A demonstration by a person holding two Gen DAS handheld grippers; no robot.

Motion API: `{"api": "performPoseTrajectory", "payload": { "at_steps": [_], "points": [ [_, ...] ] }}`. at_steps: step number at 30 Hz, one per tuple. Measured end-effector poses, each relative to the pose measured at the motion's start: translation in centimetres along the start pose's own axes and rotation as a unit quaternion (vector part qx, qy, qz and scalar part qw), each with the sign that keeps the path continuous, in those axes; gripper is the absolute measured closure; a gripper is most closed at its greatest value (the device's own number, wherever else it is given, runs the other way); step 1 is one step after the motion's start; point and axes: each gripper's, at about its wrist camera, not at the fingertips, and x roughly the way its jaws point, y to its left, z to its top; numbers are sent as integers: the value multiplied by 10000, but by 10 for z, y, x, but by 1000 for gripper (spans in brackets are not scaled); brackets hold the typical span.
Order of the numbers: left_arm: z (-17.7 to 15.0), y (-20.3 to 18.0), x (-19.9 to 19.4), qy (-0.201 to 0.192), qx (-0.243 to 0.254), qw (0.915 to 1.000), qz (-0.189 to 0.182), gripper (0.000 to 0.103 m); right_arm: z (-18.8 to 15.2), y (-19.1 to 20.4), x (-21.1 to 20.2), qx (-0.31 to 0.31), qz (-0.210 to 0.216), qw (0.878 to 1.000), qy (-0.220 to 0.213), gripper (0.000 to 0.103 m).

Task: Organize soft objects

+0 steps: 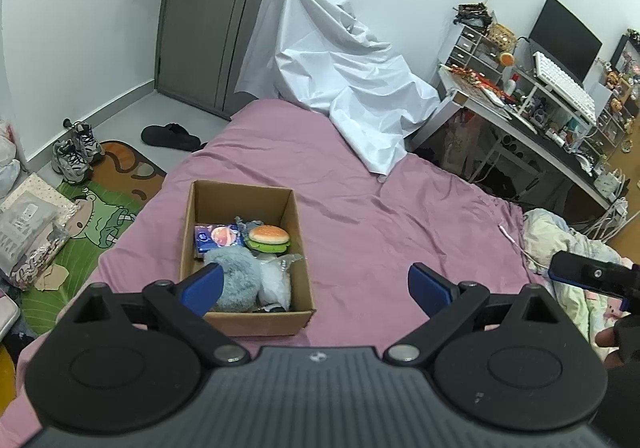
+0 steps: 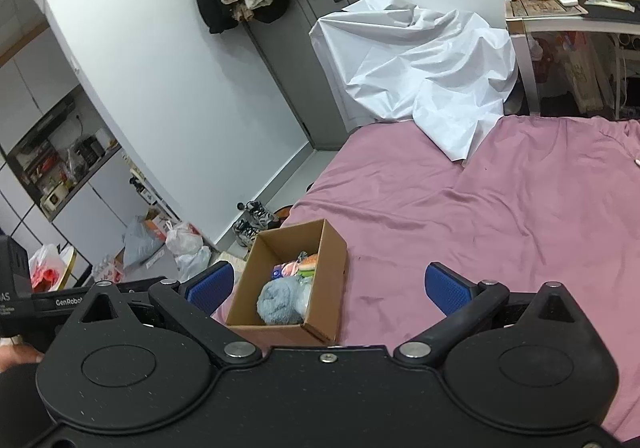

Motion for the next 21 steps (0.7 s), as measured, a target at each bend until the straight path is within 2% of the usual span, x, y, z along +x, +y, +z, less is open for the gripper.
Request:
{"api": "performPoseTrajectory", "payload": {
  "at_steps": [9, 14, 18, 21],
  "points": [
    [-8, -22, -24, -57, 166, 9998, -83, 5, -2, 13, -18, -277, -72, 9996, 47, 0],
    [-14, -36, -30, -6, 244, 9997, 6, 5, -4, 18, -25, -426, -45, 9990, 106, 0],
    [-18, -45, -31, -50, 380, 9990, 239, 5, -6, 20, -27, -515, 107, 9984, 199, 0],
    [-21, -52, -31, -19, 534, 9981, 293, 5, -7, 24, -27, -640, 44, 9977, 233, 0]
  ]
}}
